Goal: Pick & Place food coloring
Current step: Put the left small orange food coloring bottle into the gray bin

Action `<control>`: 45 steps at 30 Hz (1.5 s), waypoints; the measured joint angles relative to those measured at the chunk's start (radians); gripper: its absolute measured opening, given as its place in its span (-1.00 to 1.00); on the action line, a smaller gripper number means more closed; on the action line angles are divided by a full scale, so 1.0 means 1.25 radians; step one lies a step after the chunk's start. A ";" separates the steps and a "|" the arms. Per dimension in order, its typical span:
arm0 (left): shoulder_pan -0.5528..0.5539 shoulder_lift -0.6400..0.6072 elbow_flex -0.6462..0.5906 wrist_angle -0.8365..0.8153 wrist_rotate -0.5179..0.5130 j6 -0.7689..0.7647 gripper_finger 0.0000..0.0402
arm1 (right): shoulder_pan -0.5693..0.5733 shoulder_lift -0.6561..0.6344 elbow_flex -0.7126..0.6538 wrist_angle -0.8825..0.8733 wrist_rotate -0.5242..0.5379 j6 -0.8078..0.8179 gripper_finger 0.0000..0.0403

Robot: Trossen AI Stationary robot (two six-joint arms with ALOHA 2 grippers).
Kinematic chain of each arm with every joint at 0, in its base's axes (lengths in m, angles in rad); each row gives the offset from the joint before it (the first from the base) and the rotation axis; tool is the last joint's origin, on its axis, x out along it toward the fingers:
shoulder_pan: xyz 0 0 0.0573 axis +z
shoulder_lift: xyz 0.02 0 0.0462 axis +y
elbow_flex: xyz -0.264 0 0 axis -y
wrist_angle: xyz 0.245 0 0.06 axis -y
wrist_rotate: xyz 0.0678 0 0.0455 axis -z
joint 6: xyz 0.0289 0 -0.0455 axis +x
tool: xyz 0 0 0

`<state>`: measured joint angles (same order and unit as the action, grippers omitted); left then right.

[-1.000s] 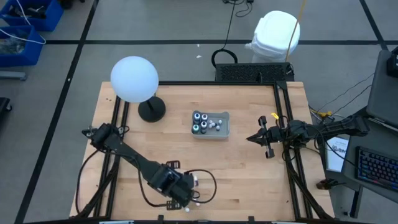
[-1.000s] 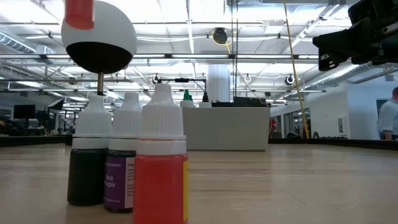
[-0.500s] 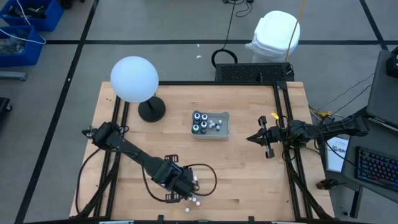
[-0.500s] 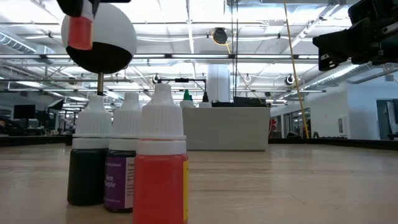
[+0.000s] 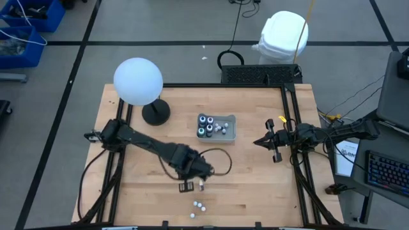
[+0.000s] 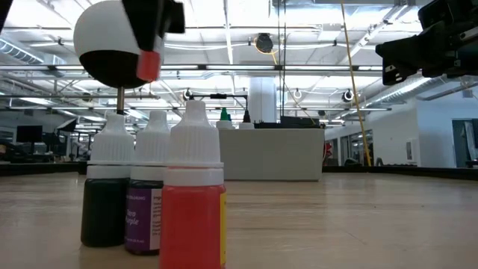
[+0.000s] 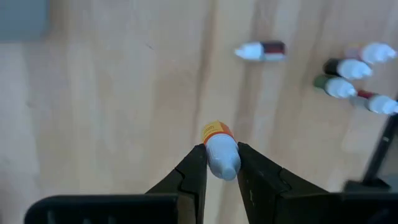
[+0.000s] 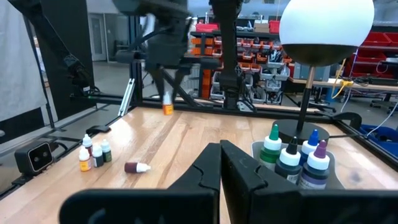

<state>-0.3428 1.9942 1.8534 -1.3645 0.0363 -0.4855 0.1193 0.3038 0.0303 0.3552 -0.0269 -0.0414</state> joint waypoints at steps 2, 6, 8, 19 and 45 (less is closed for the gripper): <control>0.024 0.000 0.000 0.005 0.000 0.046 -0.61 | 0.000 0.000 0.000 -0.006 0.000 0.000 -1.00; 0.083 0.000 0.000 0.045 0.018 0.155 -0.61 | 0.000 0.000 0.000 -0.007 0.000 -0.006 -1.00; 0.116 0.000 0.000 0.067 0.020 0.206 -0.61 | 0.000 0.000 0.000 -0.007 0.000 -0.006 -1.00; 0.265 0.000 0.000 0.194 -0.017 0.521 -0.61 | 0.000 0.005 0.000 -0.035 0.122 -0.006 -1.00; 0.474 0.001 0.274 0.185 -0.122 0.675 -0.61 | -0.002 0.022 0.000 0.068 0.210 -0.094 -1.00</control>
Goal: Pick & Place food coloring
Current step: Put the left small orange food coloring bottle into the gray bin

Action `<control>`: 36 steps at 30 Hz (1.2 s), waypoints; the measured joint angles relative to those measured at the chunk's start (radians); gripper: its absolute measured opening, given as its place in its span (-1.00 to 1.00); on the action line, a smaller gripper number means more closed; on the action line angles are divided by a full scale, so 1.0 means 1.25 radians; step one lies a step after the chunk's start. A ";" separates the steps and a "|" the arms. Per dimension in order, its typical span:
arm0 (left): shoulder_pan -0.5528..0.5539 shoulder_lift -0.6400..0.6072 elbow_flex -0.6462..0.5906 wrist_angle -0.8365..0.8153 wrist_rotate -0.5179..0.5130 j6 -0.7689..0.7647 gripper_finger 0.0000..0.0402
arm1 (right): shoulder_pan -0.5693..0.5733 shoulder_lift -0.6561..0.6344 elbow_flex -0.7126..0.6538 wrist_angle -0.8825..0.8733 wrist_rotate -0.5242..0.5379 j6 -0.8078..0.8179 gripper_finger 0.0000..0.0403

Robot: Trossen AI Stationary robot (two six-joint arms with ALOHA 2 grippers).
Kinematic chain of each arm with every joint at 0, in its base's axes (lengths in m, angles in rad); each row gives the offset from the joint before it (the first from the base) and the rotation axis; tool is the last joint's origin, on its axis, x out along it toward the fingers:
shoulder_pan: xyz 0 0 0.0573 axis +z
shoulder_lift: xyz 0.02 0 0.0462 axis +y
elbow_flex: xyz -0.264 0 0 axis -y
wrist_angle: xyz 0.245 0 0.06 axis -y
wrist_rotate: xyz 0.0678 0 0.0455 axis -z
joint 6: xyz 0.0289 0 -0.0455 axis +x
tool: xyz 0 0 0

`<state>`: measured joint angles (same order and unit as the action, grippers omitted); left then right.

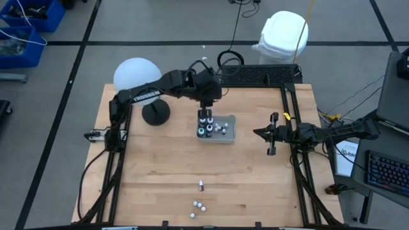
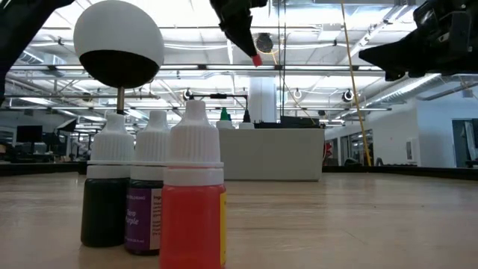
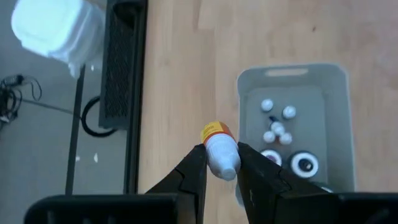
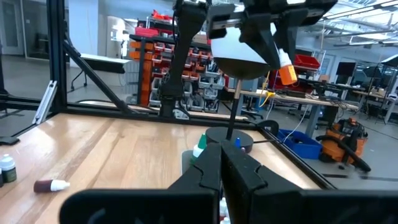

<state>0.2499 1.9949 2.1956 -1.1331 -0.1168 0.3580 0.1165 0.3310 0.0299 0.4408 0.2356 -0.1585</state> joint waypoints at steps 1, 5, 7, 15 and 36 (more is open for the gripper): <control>0.007 0.000 0.000 -0.004 0.001 -0.001 -0.61 | 0.000 0.000 0.000 0.000 0.000 0.000 -1.00; 0.023 0.000 0.000 -0.024 0.010 -0.003 -0.61 | 0.000 0.001 0.000 0.000 0.000 0.010 -1.00; 0.017 0.000 -0.009 -0.021 0.013 -0.008 -0.61 | 0.000 0.001 0.000 0.000 0.000 0.012 -1.00; -0.058 0.025 -0.078 0.031 0.031 -0.021 -0.61 | 0.000 0.000 0.000 0.004 0.000 -0.007 -1.00; -0.090 0.222 -0.077 0.144 0.011 0.033 -0.61 | 0.000 0.004 0.000 -0.005 -0.001 -0.009 -1.00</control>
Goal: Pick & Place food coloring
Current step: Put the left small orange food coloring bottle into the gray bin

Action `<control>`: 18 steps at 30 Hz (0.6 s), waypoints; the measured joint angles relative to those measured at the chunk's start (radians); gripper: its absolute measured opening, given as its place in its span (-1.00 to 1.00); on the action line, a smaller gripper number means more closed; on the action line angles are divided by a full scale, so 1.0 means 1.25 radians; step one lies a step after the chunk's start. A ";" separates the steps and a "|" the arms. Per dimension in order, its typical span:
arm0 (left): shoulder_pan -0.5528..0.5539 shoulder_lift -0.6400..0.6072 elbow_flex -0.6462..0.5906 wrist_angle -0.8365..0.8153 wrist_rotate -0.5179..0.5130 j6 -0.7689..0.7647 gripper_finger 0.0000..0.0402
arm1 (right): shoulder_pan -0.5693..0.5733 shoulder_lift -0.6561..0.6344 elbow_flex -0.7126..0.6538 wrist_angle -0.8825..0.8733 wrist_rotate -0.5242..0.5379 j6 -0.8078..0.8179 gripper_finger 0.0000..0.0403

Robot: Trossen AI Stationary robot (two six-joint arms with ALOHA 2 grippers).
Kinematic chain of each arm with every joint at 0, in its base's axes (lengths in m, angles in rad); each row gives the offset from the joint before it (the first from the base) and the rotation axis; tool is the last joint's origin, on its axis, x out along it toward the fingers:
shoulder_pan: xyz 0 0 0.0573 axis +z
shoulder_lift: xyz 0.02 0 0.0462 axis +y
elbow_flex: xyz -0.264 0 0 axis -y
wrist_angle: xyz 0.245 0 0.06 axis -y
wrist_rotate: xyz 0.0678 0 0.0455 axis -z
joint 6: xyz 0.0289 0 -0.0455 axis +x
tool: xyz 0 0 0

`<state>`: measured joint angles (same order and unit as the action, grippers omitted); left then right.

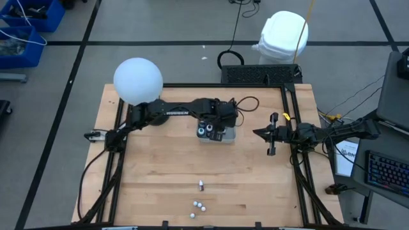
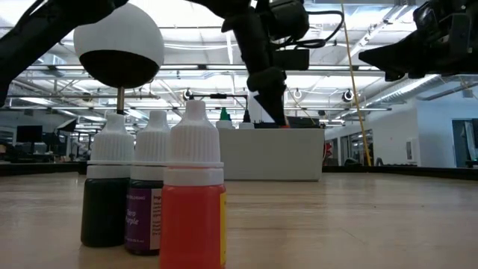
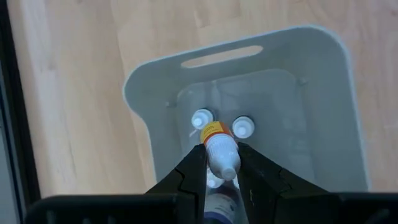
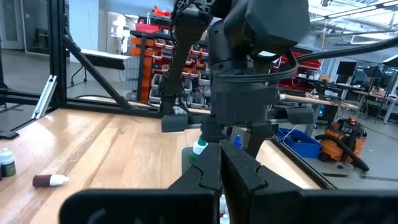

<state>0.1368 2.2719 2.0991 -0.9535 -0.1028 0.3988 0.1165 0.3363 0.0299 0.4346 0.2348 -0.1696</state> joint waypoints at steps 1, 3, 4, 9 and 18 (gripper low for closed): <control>0.002 0.000 0.000 0.001 0.000 0.000 -0.61 | 0.000 0.000 0.000 0.000 0.000 0.000 -1.00; 0.006 0.000 0.000 0.003 -0.001 0.004 -0.61 | 0.000 0.000 0.000 0.000 0.000 0.000 -1.00; 0.008 0.000 0.000 0.002 -0.001 0.007 -0.61 | 0.000 0.000 0.000 0.000 0.000 0.000 -1.00; 0.011 0.000 0.000 0.000 -0.002 0.007 -0.61 | 0.000 0.000 0.000 0.000 0.000 0.000 -1.00; 0.007 0.001 -0.022 0.012 0.019 0.006 -0.61 | 0.000 0.000 0.000 -0.001 0.000 0.000 -1.00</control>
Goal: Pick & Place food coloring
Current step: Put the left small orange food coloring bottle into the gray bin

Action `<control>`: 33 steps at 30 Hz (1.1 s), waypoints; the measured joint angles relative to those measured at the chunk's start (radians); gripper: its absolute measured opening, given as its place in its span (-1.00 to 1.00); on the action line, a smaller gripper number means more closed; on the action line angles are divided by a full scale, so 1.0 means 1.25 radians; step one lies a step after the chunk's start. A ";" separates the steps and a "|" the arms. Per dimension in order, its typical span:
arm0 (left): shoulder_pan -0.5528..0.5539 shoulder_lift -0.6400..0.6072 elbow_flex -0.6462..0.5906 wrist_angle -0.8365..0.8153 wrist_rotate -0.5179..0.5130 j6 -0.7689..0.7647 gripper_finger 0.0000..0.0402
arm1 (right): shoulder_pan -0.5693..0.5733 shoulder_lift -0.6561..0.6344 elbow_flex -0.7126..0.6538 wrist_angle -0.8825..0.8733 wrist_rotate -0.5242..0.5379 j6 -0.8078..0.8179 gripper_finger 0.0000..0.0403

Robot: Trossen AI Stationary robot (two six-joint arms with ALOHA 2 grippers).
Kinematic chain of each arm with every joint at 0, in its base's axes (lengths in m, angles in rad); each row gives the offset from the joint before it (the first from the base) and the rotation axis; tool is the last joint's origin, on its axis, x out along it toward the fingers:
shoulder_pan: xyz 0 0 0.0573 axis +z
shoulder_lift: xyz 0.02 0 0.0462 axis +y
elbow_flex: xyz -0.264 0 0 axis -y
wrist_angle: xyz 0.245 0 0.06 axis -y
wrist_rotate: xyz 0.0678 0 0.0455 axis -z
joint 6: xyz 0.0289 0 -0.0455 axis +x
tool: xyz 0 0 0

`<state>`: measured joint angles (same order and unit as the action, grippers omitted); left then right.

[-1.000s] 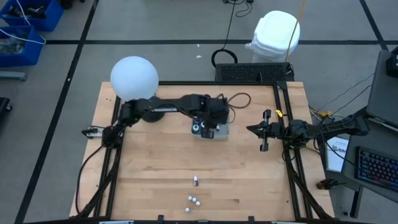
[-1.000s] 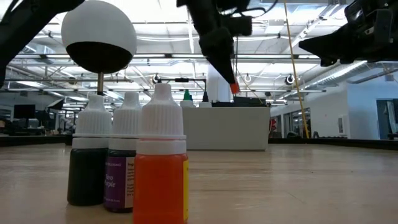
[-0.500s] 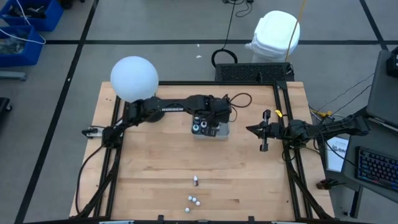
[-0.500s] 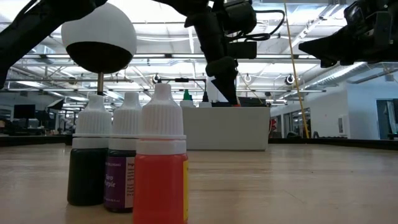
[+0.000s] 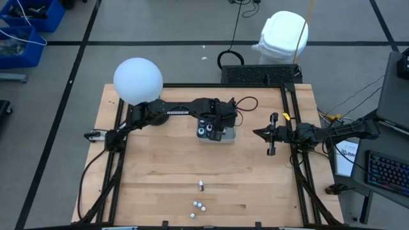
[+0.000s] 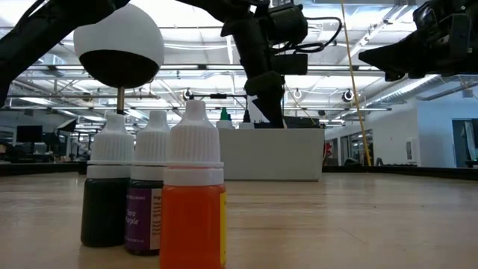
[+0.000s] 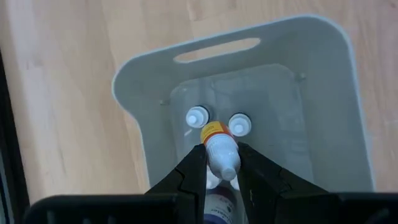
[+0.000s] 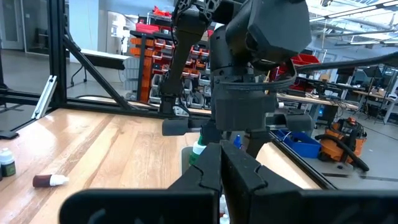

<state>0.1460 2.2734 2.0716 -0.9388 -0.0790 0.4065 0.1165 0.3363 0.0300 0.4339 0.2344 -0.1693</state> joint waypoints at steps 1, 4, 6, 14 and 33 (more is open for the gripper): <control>0.000 0.000 0.000 0.000 0.002 0.000 -0.61 | 0.000 0.000 0.000 0.000 0.000 0.000 -1.00; 0.001 0.000 0.000 -0.004 0.029 -0.007 -0.61 | 0.000 0.000 0.000 0.000 0.000 0.000 -1.00; -0.004 0.011 0.001 0.000 0.032 -0.010 -0.61 | 0.000 0.000 0.000 0.000 0.000 0.000 -1.00; -0.018 0.036 0.000 0.005 0.012 0.008 -0.61 | 0.000 -0.001 0.000 -0.008 0.000 0.000 -1.00; 0.013 0.041 0.000 0.007 -0.034 0.015 -0.61 | 0.000 0.000 0.000 -0.010 0.000 0.000 -1.00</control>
<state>0.1622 2.3241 2.0716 -0.9295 -0.1216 0.4250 0.1169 0.3359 0.0303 0.4217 0.2340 -0.1688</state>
